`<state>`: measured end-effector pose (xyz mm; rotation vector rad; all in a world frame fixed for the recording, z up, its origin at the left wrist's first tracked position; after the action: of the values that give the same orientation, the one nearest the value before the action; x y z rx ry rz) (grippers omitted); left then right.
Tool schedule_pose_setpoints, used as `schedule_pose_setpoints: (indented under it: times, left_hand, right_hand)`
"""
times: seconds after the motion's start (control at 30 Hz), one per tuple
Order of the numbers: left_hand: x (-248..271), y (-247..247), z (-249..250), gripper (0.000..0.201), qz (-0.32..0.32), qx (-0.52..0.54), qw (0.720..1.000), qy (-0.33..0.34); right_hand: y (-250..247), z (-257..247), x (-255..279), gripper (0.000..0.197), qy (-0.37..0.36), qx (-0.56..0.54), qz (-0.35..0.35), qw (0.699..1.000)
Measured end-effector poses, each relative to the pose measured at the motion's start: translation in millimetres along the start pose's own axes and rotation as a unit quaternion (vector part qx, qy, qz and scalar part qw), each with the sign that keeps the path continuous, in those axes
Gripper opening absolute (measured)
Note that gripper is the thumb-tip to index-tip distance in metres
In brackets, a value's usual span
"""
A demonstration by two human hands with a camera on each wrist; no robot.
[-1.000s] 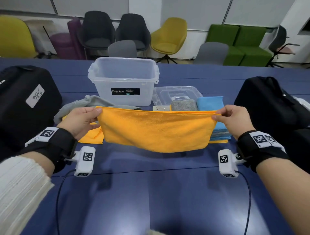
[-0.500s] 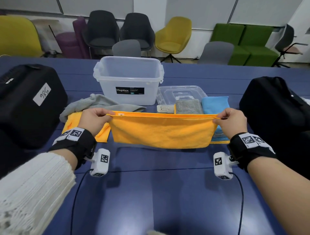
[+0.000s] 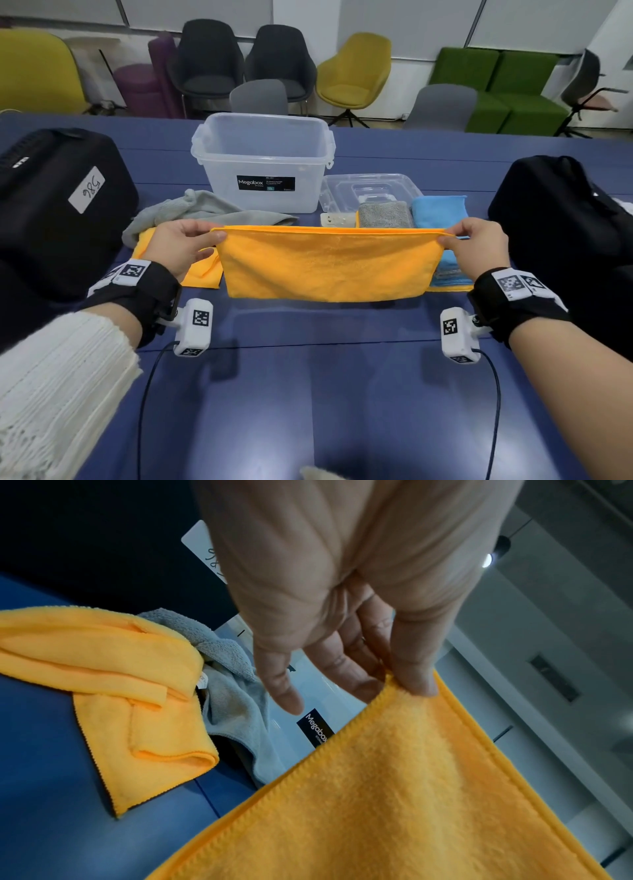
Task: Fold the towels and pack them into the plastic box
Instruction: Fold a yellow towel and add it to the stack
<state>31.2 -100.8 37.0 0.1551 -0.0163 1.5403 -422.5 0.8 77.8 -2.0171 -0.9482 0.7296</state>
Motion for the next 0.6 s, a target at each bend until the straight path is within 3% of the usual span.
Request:
schedule_pose_setpoints:
  times: [0.2, 0.3, 0.37, 0.47, 0.53, 0.6]
  left_hand:
    - [3.4, -2.0, 4.2, 0.015, -0.004, 0.025, 0.999, 0.021]
    - [9.6, -13.3, 9.8, 0.025, -0.036, 0.053, 0.998, 0.002]
    - [16.9, -23.4, 10.9, 0.042, -0.104, 0.057, 0.991, -0.067]
    - [31.7, -32.3, 13.8, 0.071, -0.204, 0.037, 0.963, -0.173]
    - [34.9, -36.4, 15.0, 0.077, -0.226, 0.039, 0.95, -0.213]
    - [34.3, -37.1, 10.4, 0.073, -0.231, 0.015, 0.942, -0.243]
  right_hand:
    - [2.7, 4.9, -2.0, 0.023, 0.001, -0.015, -0.032, 0.999]
    - [5.6, 7.6, 2.8, 0.027, -0.026, -0.098, -0.122, 0.987]
    - [4.7, 6.0, 13.3, 0.026, -0.038, -0.168, -0.233, 0.957]
    - [2.1, 7.3, 30.3, 0.033, -0.013, -0.234, -0.407, 0.883]
    - [1.1, 9.8, 34.4, 0.041, -0.011, -0.23, -0.465, 0.855]
    - [7.8, 11.8, 37.1, 0.023, 0.002, -0.202, -0.475, 0.857]
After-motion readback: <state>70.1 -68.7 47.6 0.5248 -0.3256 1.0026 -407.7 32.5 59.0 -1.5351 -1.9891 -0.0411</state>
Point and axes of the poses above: each hand's wrist, its own x-axis away from the middle knuckle, its own y-axis out of the palm, z = x × y, the point moved 5 cm from there along -x, towards the middle knuckle, and after that the axes turned 12 degrees about x, right-handed, at the moved point
